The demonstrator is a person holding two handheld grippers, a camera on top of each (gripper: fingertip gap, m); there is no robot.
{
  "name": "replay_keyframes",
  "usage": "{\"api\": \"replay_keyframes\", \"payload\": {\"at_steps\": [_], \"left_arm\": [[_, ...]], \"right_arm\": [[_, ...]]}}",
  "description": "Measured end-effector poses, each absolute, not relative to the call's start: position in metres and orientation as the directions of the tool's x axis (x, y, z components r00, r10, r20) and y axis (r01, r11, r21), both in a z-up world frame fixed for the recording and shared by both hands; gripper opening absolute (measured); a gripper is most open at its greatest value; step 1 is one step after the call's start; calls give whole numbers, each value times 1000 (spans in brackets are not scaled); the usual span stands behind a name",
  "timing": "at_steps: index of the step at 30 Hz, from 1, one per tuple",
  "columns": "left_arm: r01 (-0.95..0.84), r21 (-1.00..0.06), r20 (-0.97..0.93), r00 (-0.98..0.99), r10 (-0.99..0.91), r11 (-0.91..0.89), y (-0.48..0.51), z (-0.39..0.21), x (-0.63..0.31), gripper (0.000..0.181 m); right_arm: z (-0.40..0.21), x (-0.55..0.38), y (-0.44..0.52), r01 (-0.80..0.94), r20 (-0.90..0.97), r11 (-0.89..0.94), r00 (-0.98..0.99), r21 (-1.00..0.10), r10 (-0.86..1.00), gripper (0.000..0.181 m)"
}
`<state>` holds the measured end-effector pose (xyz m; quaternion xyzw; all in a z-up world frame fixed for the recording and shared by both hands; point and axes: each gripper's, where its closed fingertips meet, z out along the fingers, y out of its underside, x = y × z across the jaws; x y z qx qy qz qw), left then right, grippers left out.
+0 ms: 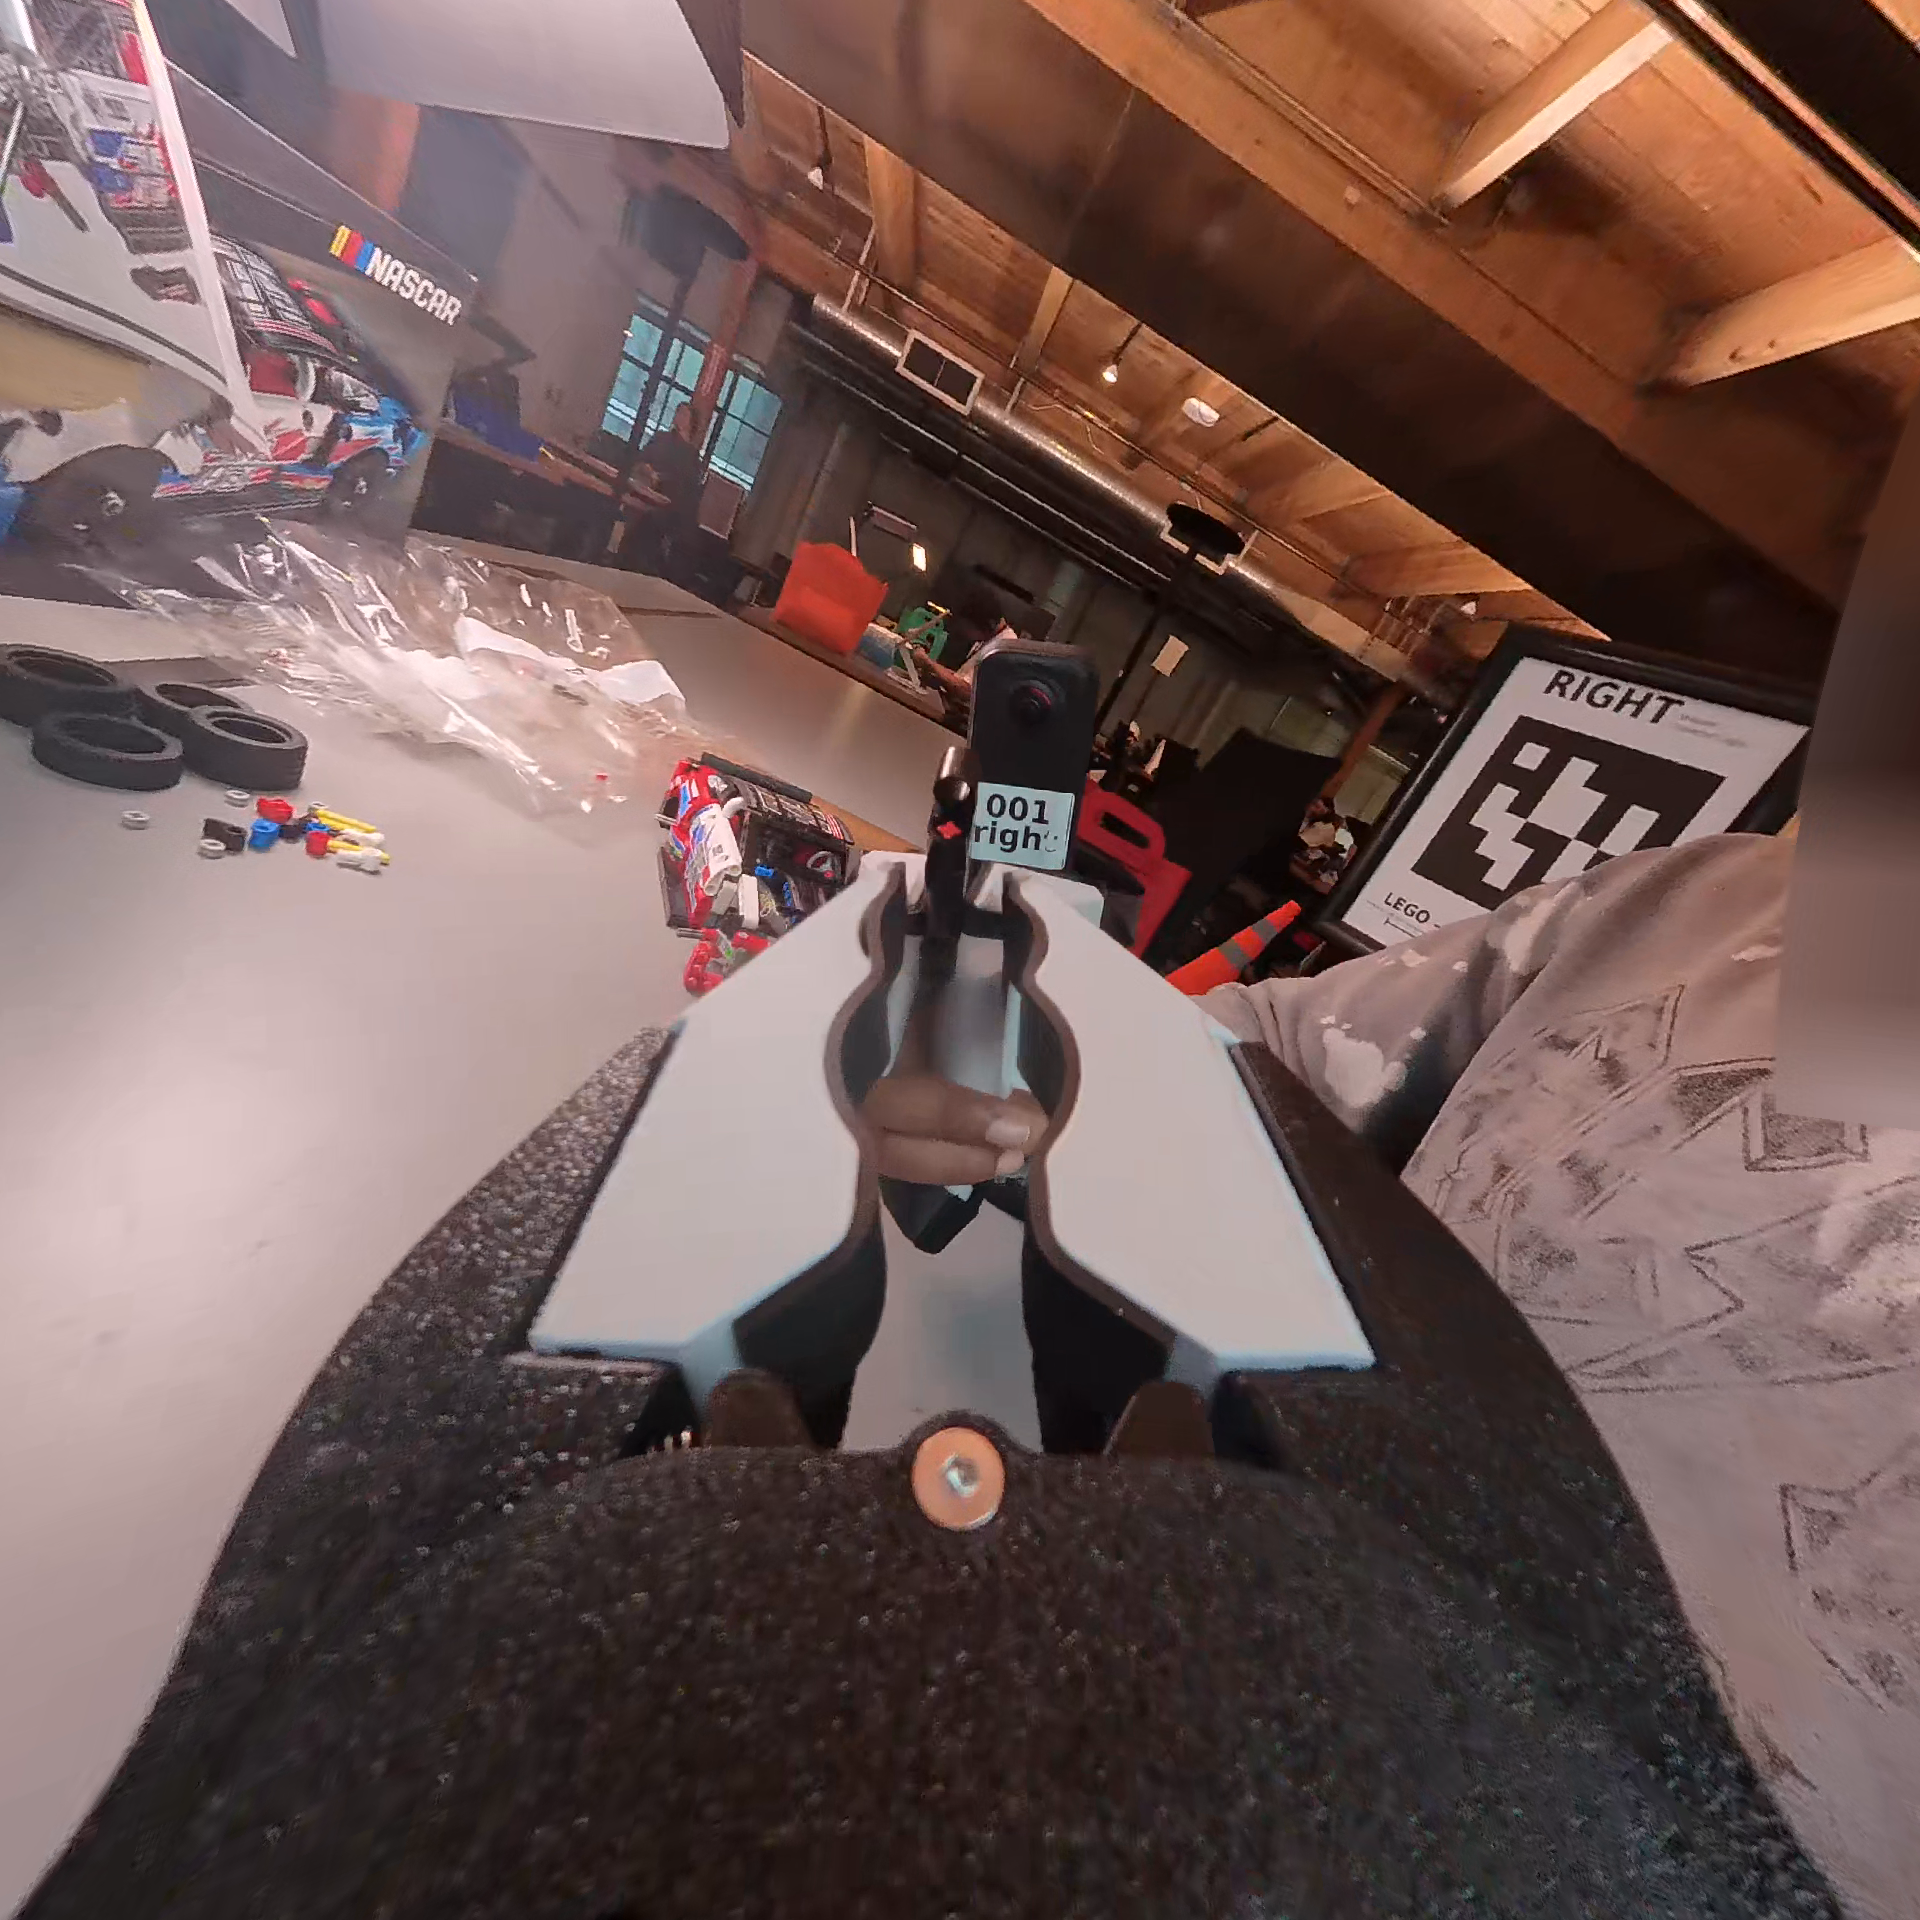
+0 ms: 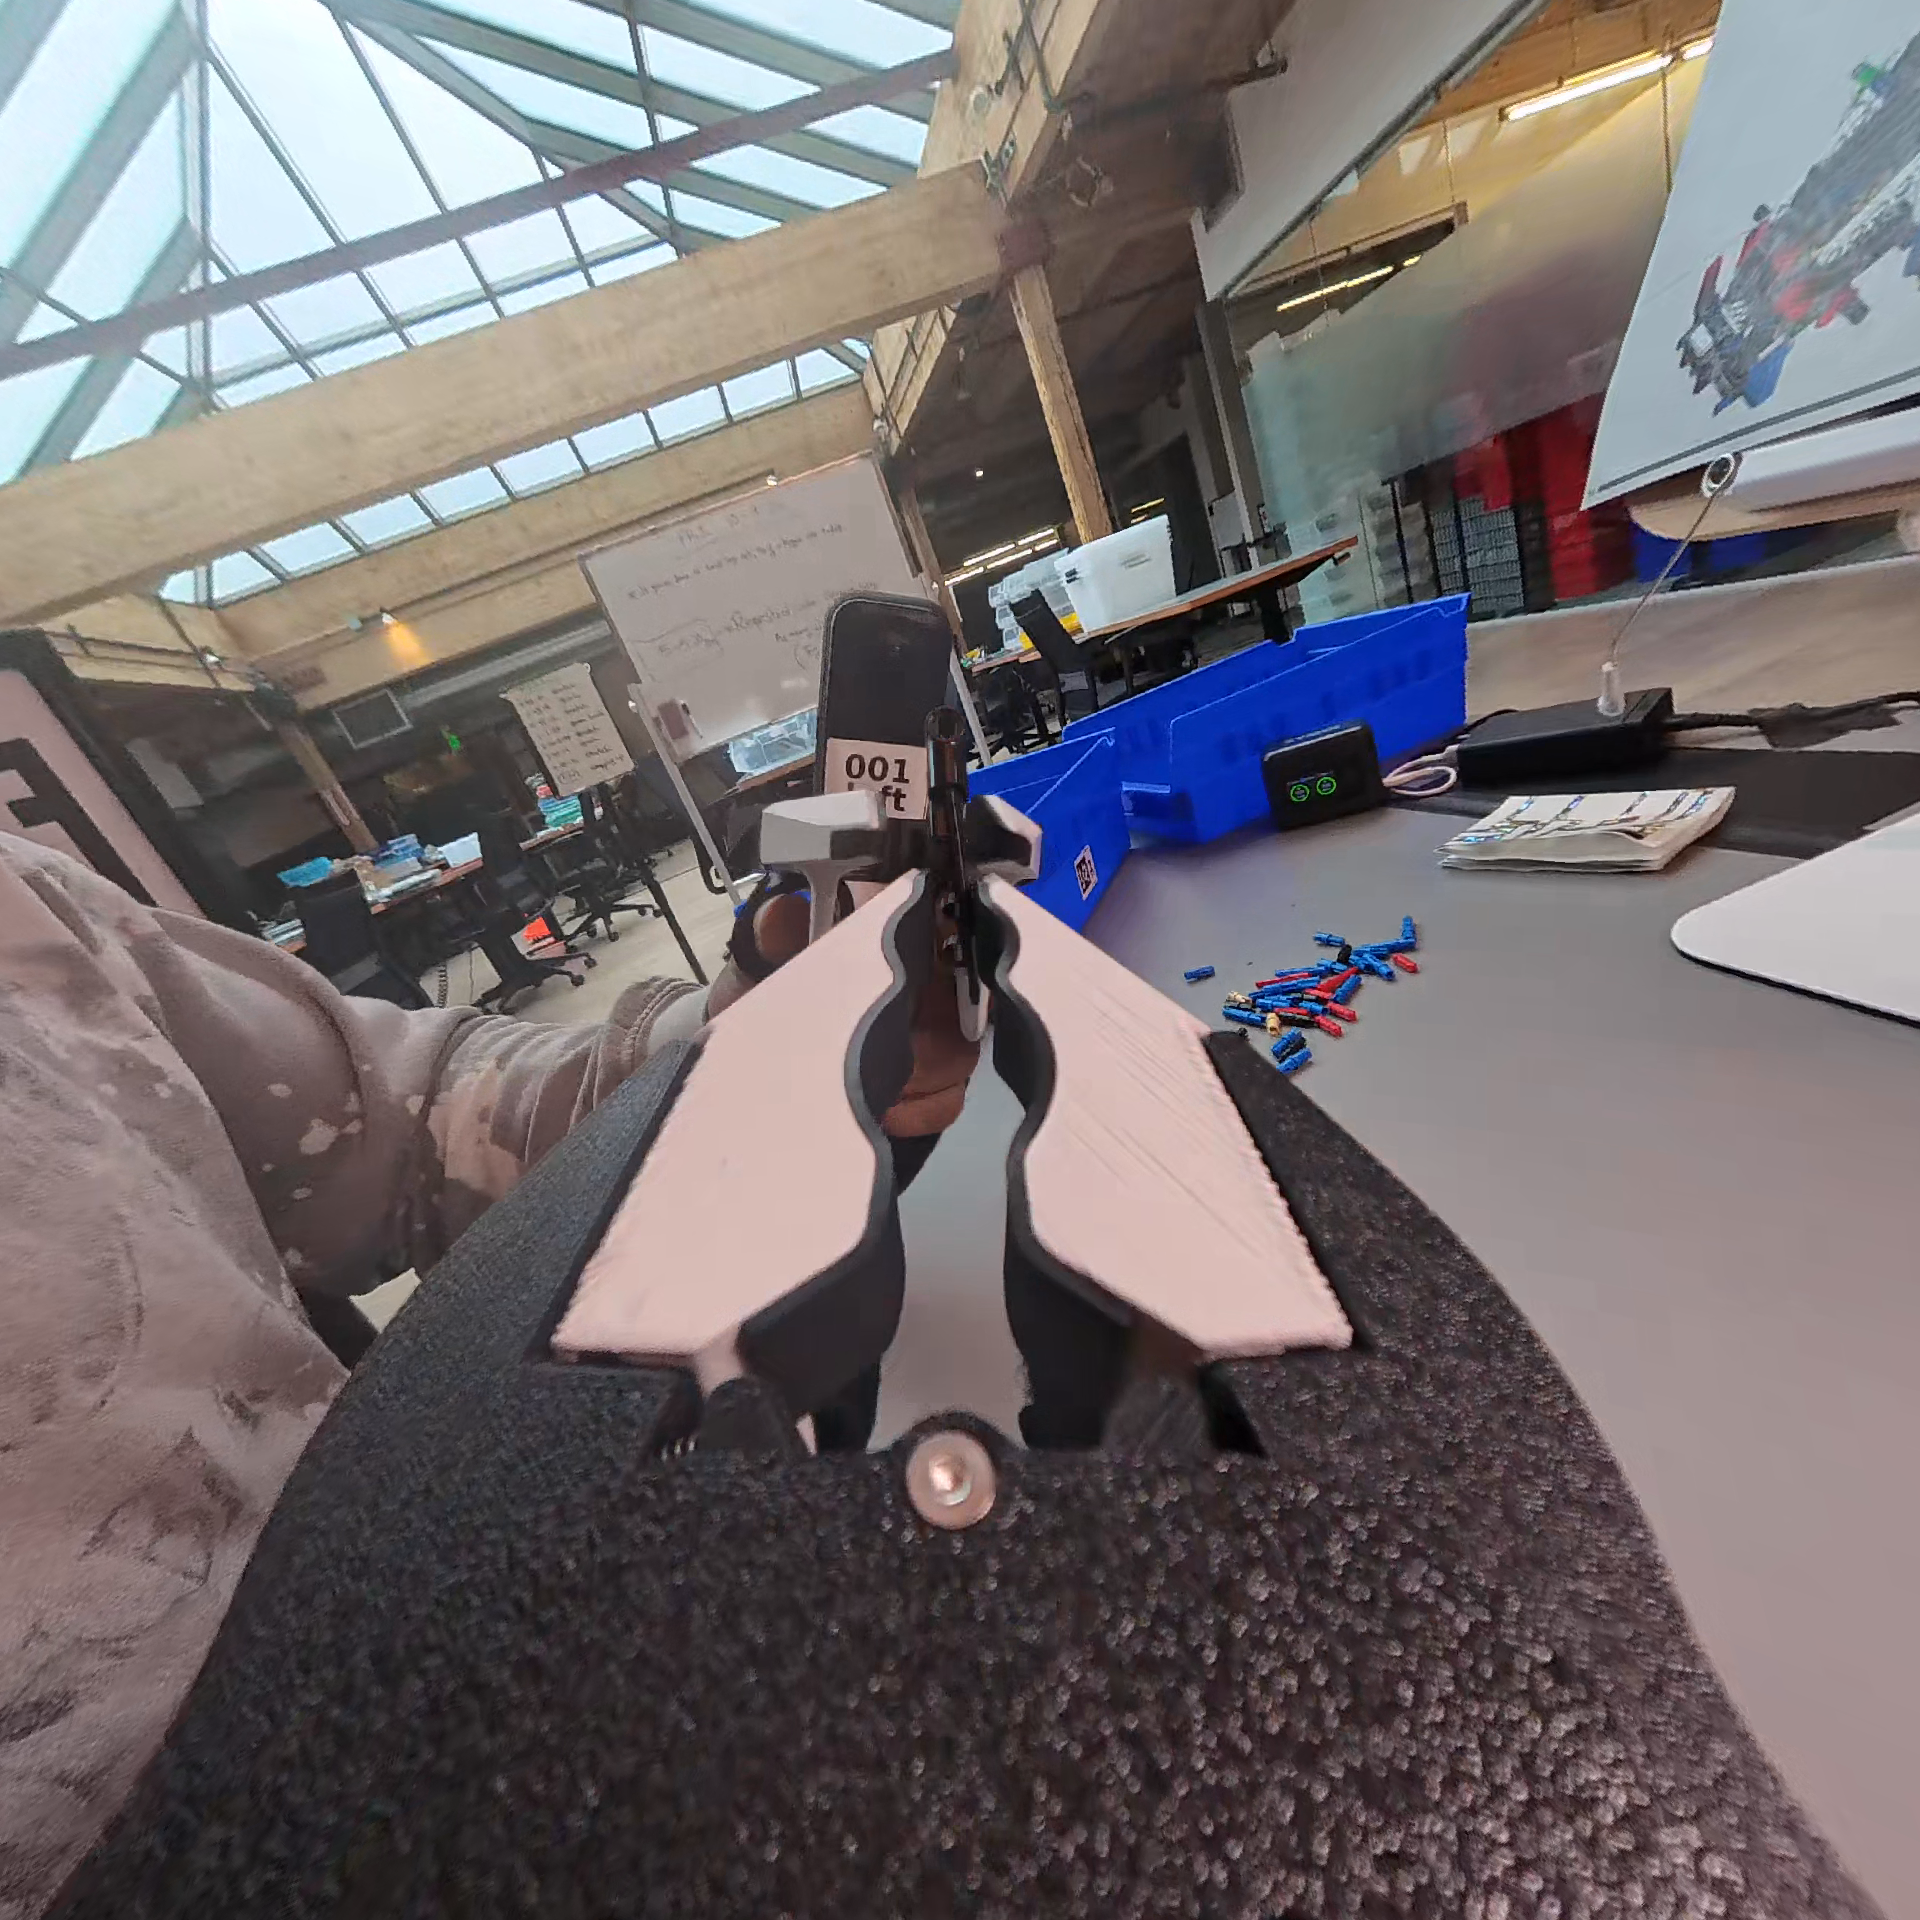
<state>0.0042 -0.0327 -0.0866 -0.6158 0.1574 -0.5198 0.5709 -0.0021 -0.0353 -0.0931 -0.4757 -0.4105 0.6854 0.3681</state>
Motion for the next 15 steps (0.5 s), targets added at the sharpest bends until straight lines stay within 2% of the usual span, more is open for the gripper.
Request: {"api": "replay_keyframes", "payload": {"at_steps": [2,6,8,10,15], "left_arm": [[391,-875,447,424,-788,-286,-31,-88,6,6],[324,-896,432,476,-766,-304,-28,-104,2,6],[241,-920,392,513,-764,-310,-31,-116,-1,6],[162,-939,341,557,-757,-303,-33,-122,-7,6],[-148,-940,162,596,-786,-307,-46,-154,-6,6]], "right_arm": [[-94,-2,-35,-114,-355,-397,-274,-911,894,6],[-114,-11,-38,4,-346,-358,-261,-934,901,6],[-127,-11,-41,95,-322,-308,-283,-947,903,7],[-138,-8,-42,172,-268,-223,-313,-959,911,24],[-136,2,-39,204,-215,-148,-366,-968,906,22]]}}
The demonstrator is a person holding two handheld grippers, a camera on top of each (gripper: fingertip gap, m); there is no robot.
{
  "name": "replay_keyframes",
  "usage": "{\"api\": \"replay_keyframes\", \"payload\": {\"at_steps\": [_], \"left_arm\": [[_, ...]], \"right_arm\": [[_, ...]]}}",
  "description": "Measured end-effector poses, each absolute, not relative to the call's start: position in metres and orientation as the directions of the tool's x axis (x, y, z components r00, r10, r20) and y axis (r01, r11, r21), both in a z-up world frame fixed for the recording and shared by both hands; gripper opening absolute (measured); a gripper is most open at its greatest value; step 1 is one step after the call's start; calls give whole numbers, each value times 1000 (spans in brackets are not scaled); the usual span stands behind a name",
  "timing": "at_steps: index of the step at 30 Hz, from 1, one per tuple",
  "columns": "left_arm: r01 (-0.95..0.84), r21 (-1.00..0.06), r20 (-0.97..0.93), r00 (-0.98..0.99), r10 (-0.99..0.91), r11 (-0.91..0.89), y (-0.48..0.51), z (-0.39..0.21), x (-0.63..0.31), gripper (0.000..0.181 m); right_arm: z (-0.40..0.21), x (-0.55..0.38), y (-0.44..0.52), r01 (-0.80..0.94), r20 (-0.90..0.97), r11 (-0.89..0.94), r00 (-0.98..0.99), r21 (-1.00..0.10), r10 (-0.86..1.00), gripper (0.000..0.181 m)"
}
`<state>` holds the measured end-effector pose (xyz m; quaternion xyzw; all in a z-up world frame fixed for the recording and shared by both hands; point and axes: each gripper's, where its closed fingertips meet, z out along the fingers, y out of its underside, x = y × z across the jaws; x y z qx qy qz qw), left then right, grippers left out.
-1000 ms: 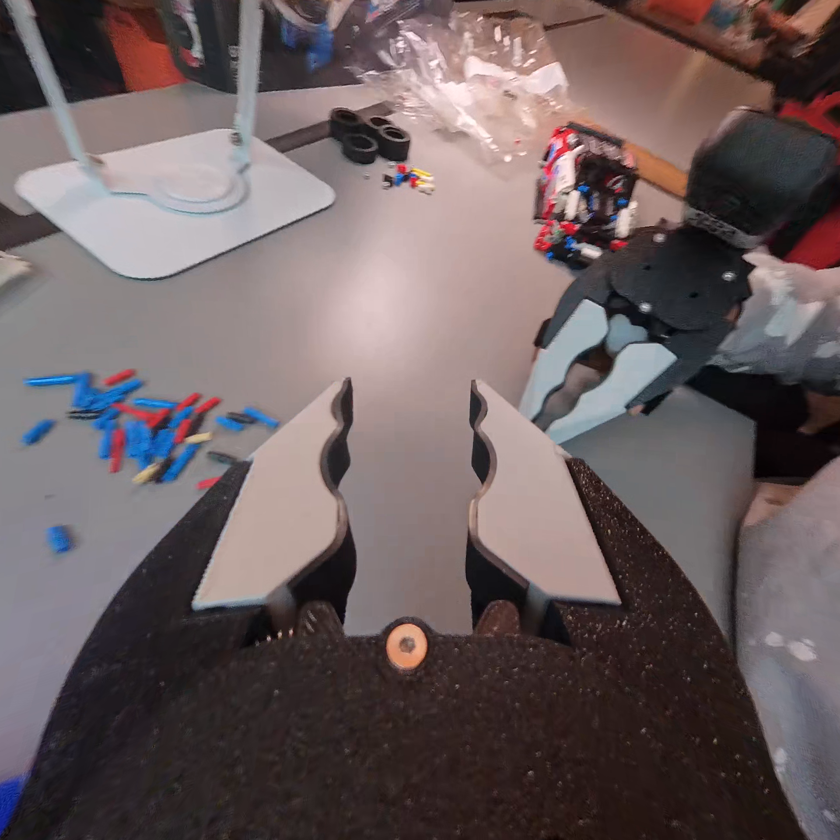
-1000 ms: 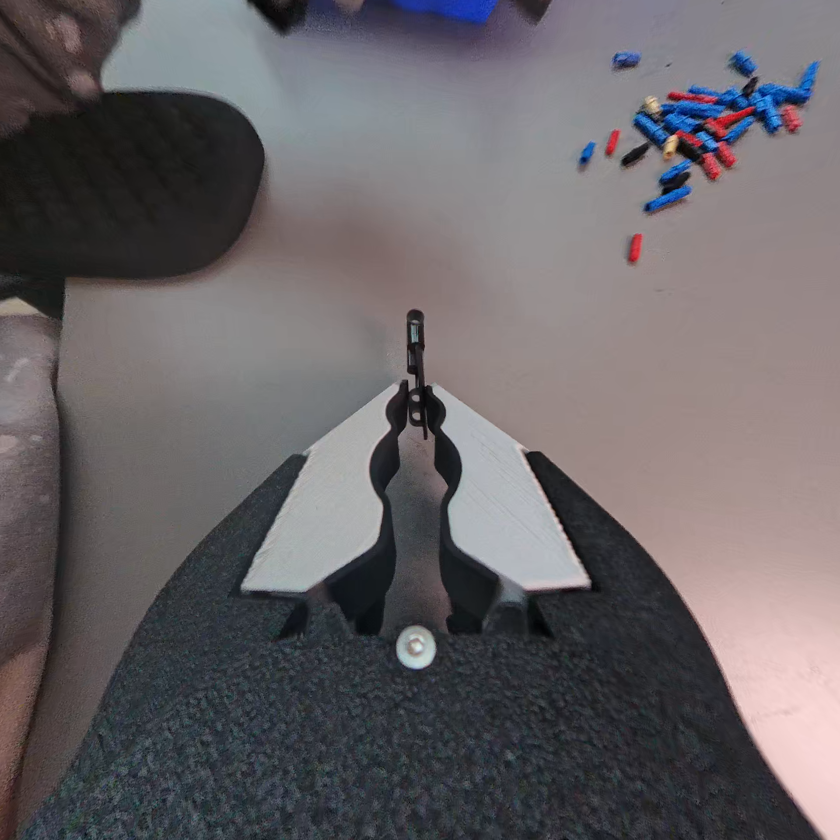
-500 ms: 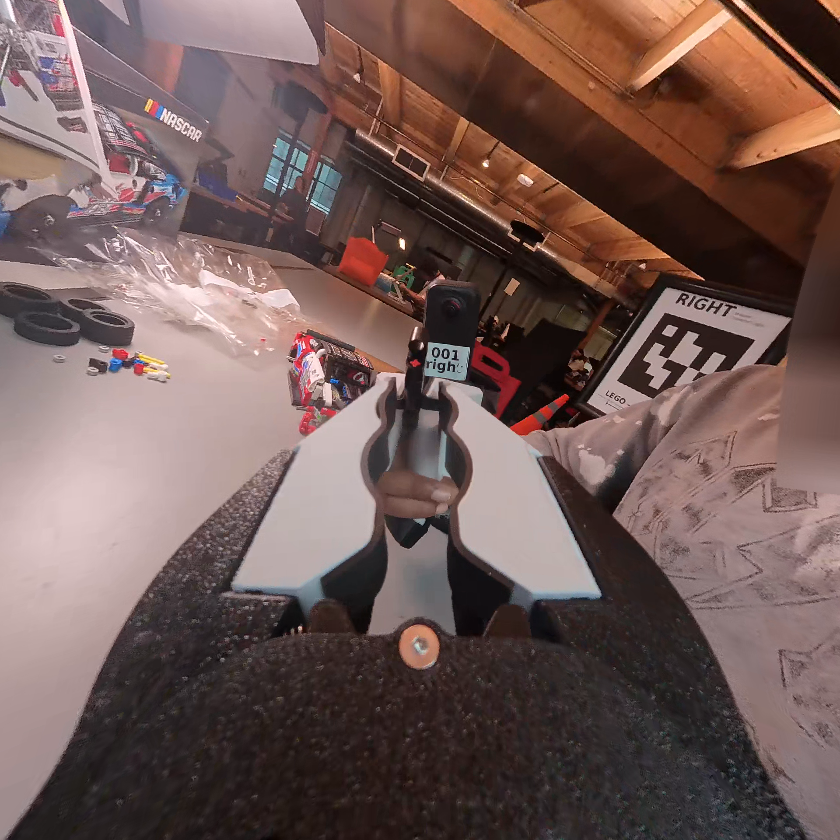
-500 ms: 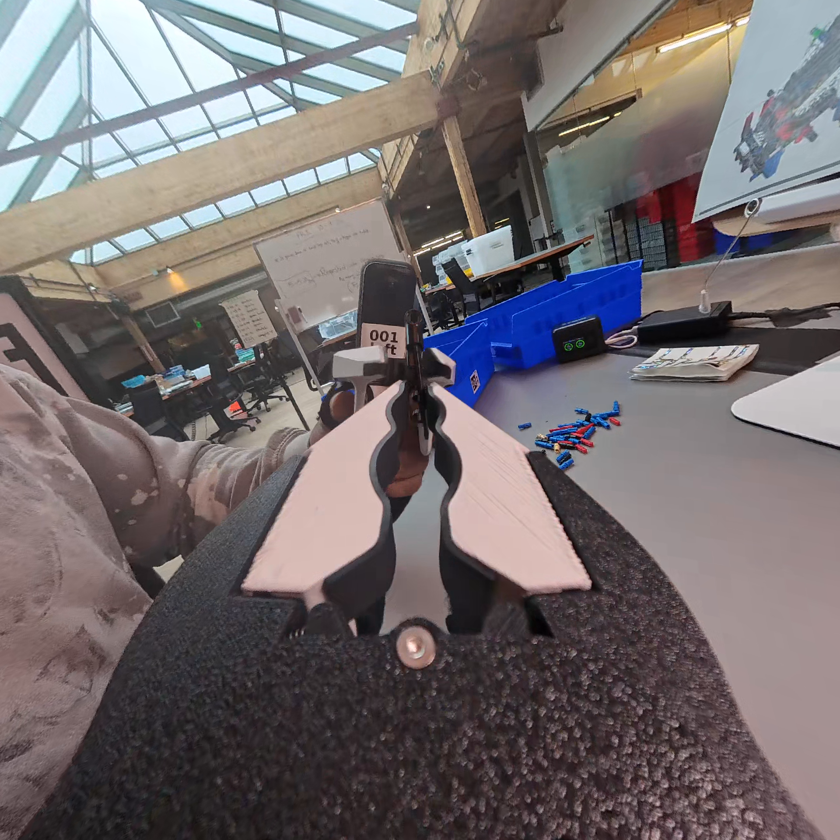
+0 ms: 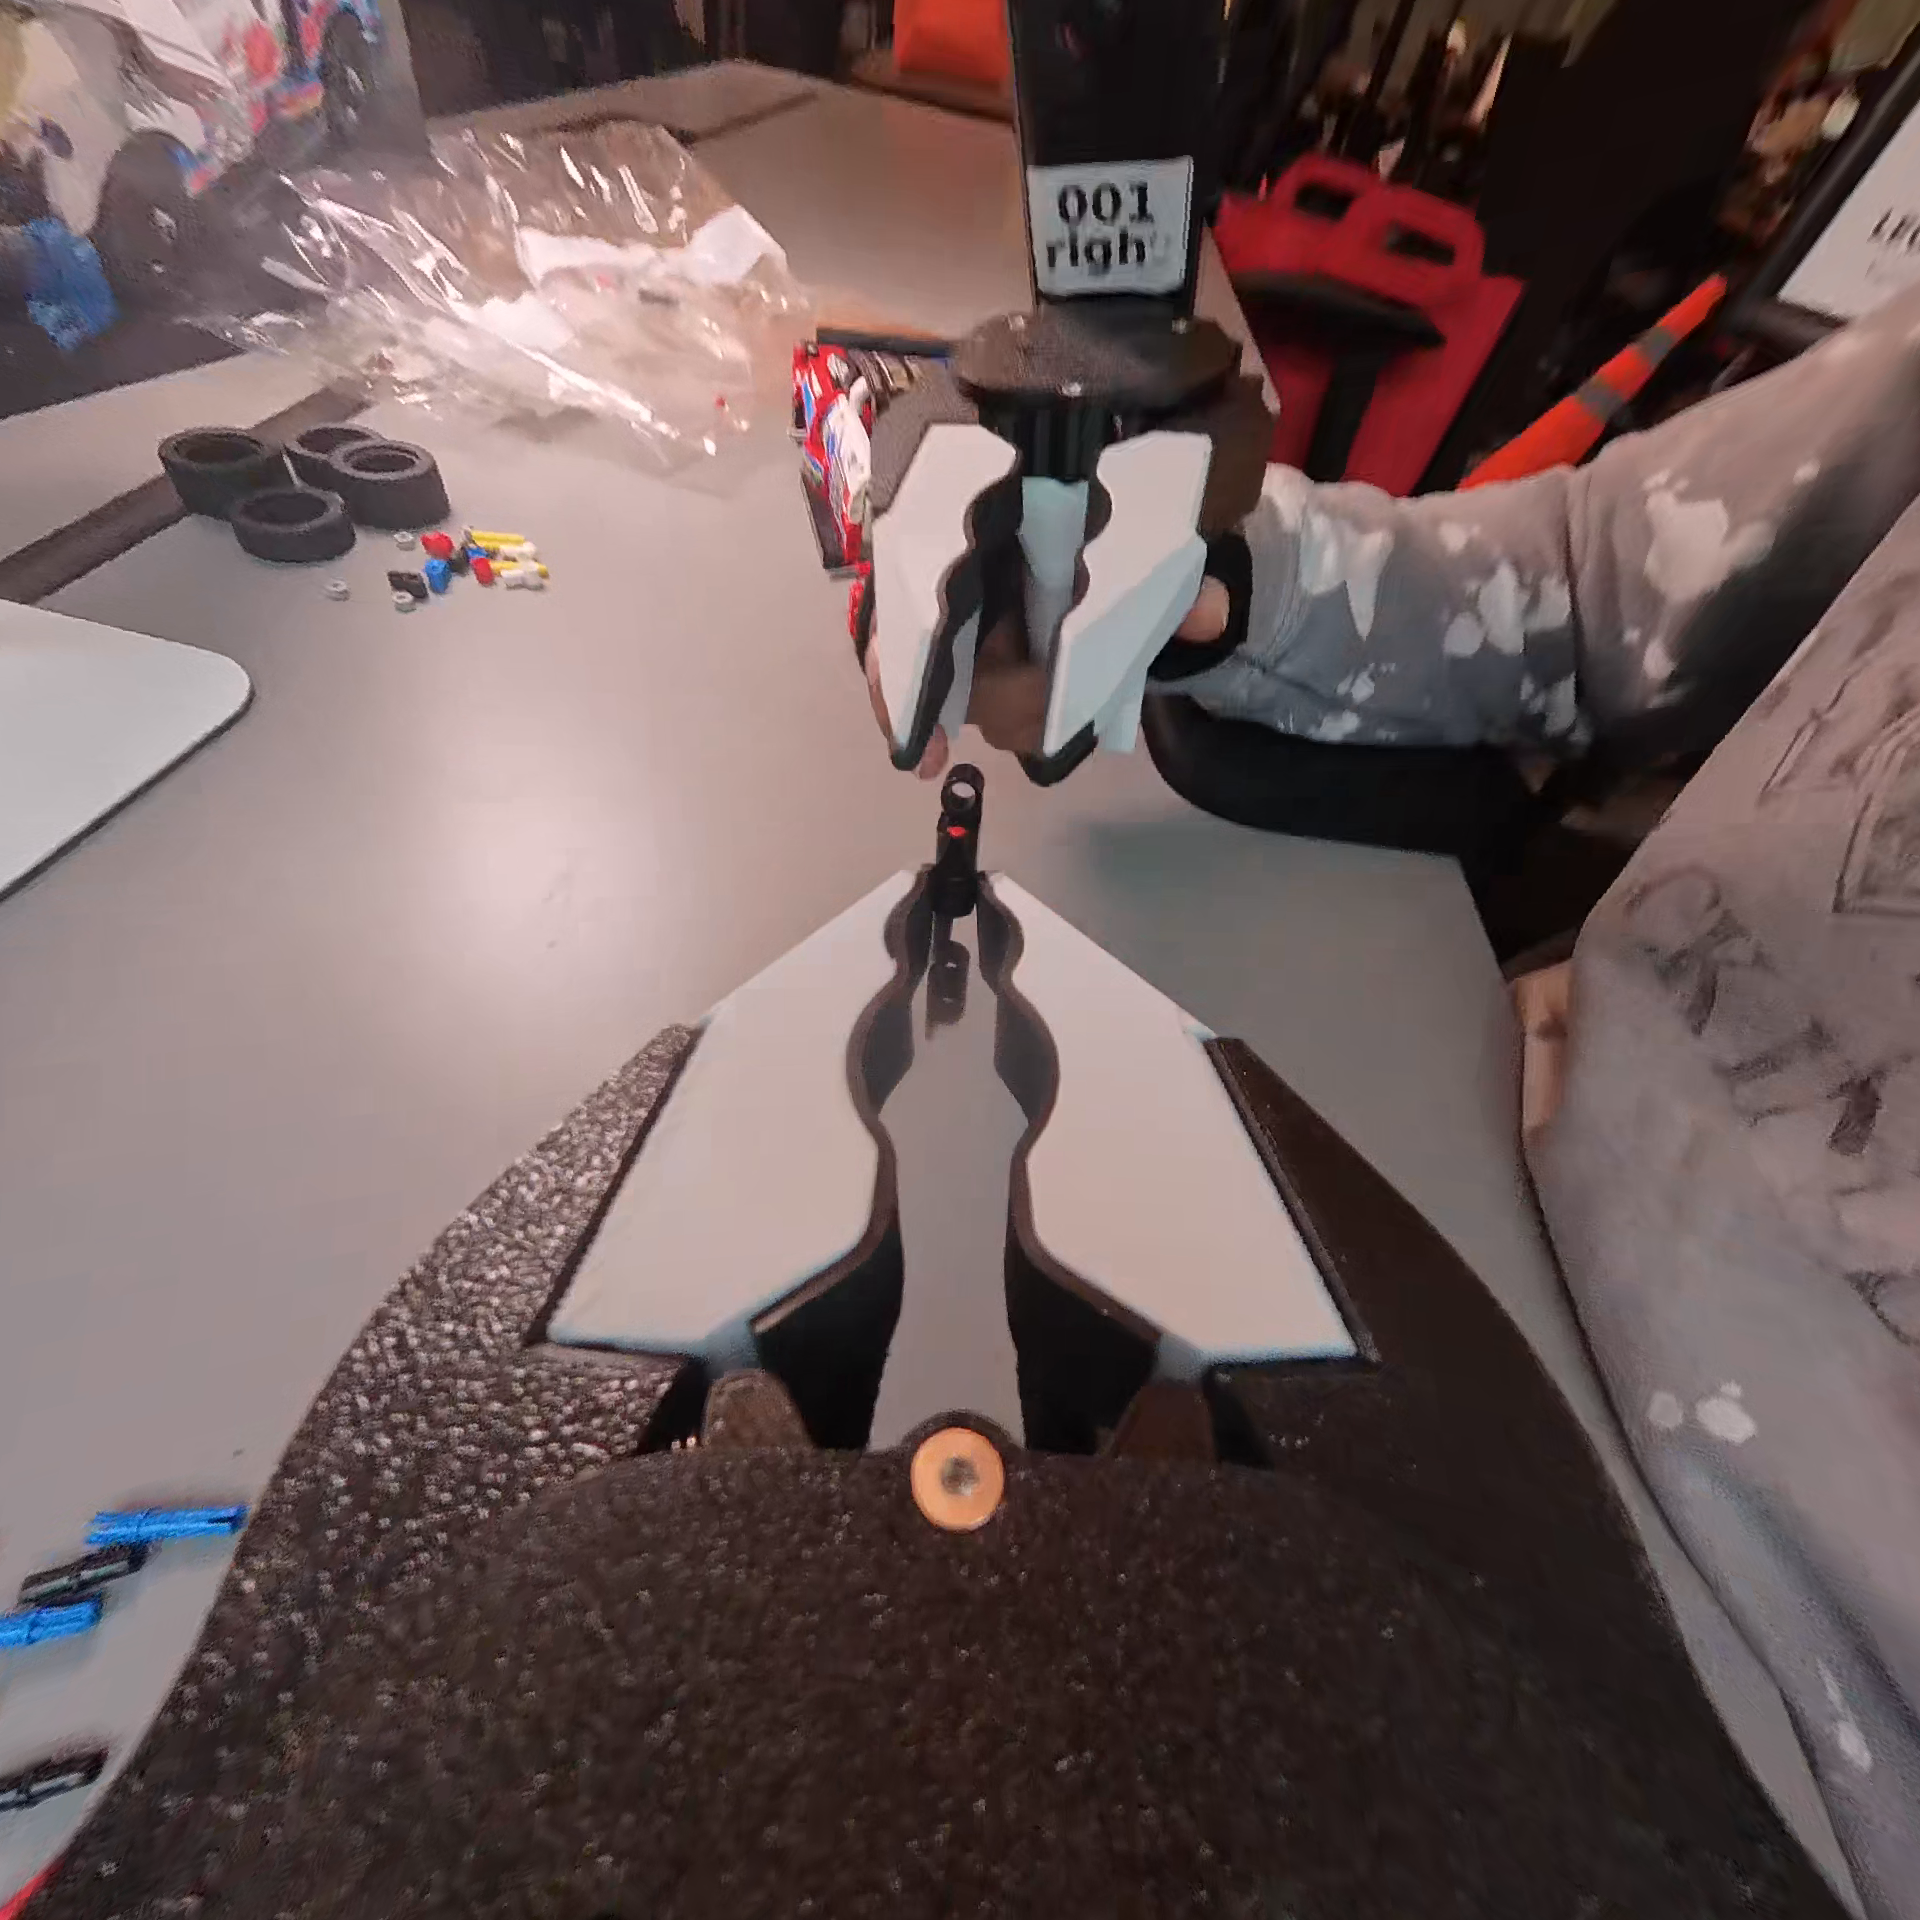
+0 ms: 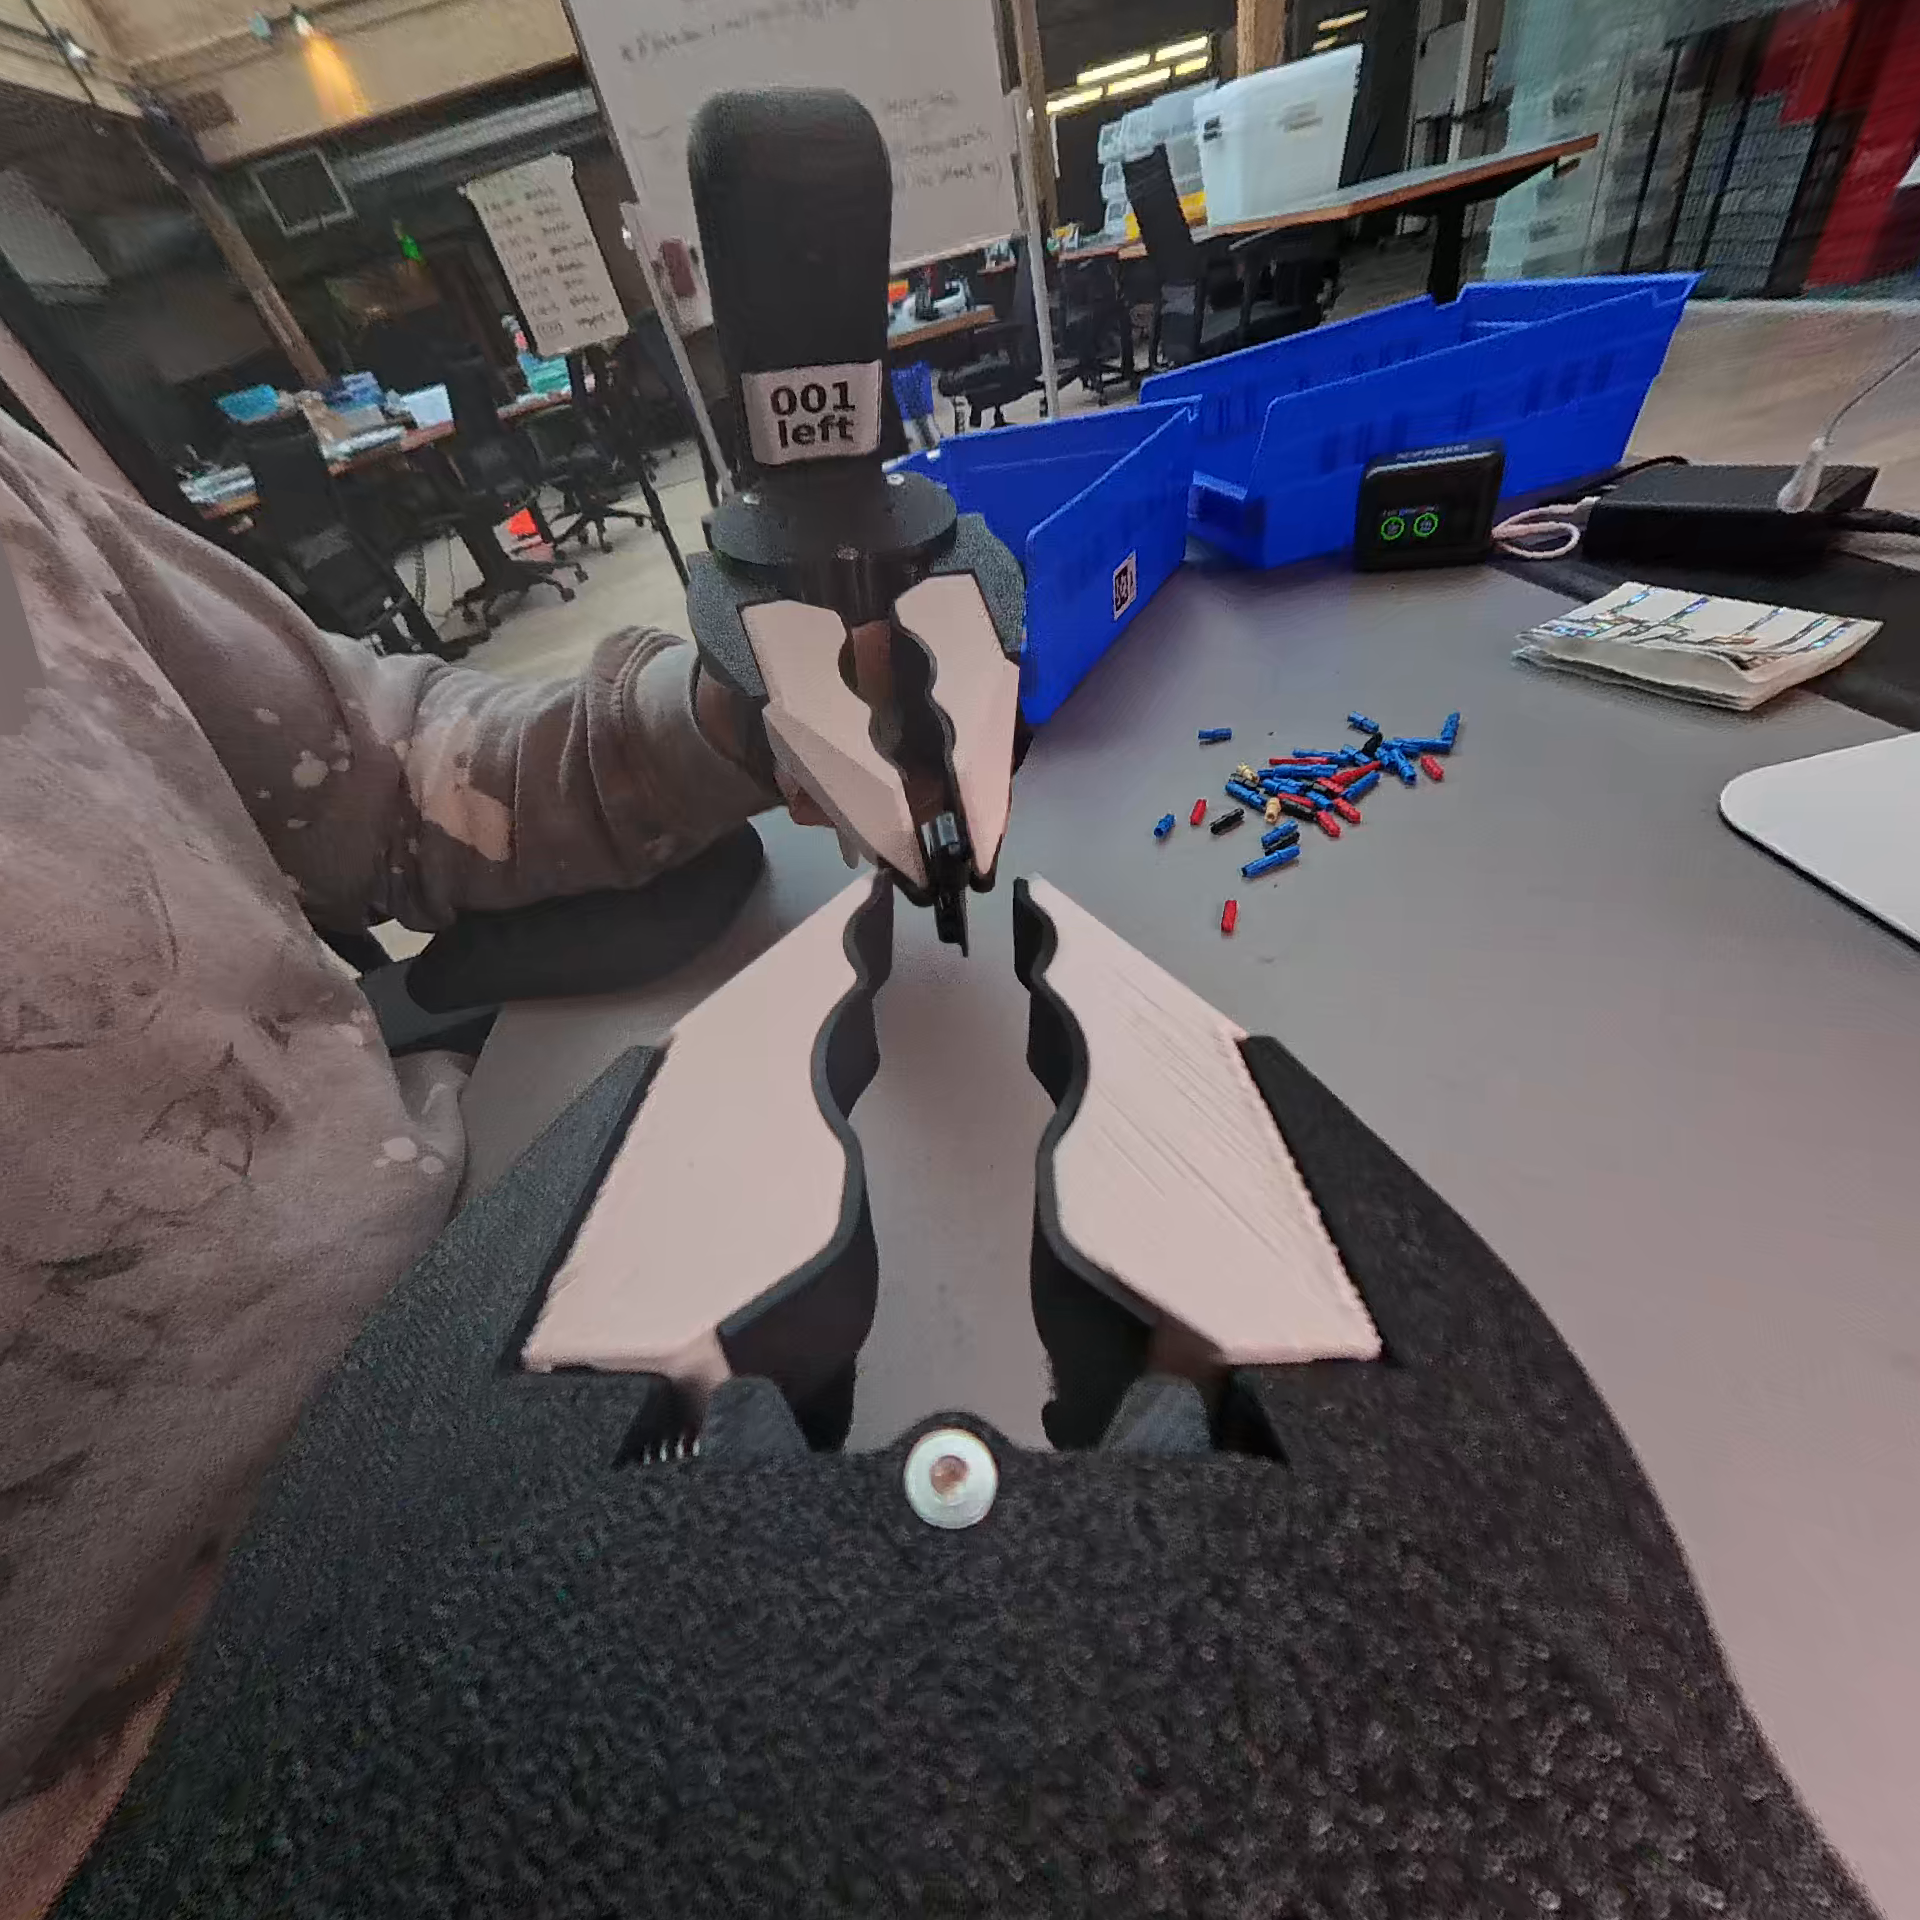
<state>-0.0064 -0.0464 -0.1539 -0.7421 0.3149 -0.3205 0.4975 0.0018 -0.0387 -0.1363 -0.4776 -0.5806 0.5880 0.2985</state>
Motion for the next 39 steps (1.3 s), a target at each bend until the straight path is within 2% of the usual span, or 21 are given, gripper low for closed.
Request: {"api": "replay_keyframes", "payload": {"at_steps": [3,6,9,12,14,15,21,25,31,39], "left_arm": [[-236,-919,133,566,-814,-315,-53,-168,4,5],[-288,-898,132,543,-829,-332,-57,-181,11,5],[-281,-894,157,534,-831,-350,-58,-186,12,5],[-202,-907,213,536,-817,-370,-54,-181,12,8],[-121,-913,281,508,-814,-390,-55,-176,16,18],[-113,-910,295,497,-816,-398,-56,-176,18,9],[-169,-922,221,506,-834,-348,-58,-177,18,6],[-224,-920,172,506,-845,-322,-60,-182,20,6],[-208,-936,155,485,-861,-285,-63,-174,23,5],[-167,-938,187,489,-852,-302,-61,-172,22,7]], "right_arm": [[-152,4,-48,270,-166,-57,-400,-961,901,20],[-162,4,-55,283,-103,21,-417,-959,903,7],[-166,5,-57,285,-58,74,-429,-956,901,6],[-163,3,-53,264,-69,46,-412,-963,909,5],[-161,1,-54,250,-93,13,-408,-968,908,5],[-162,0,-56,248,-107,0,-414,-969,904,5],[-161,0,-60,241,-123,-17,-431,-970,894,6],[-166,3,-63,260,-88,34,-444,-965,892,7],[-162,6,-66,256,-80,47,-464,-966,882,14],[-160,5,-64,242,-49,66,-443,-968,895,6]]}}
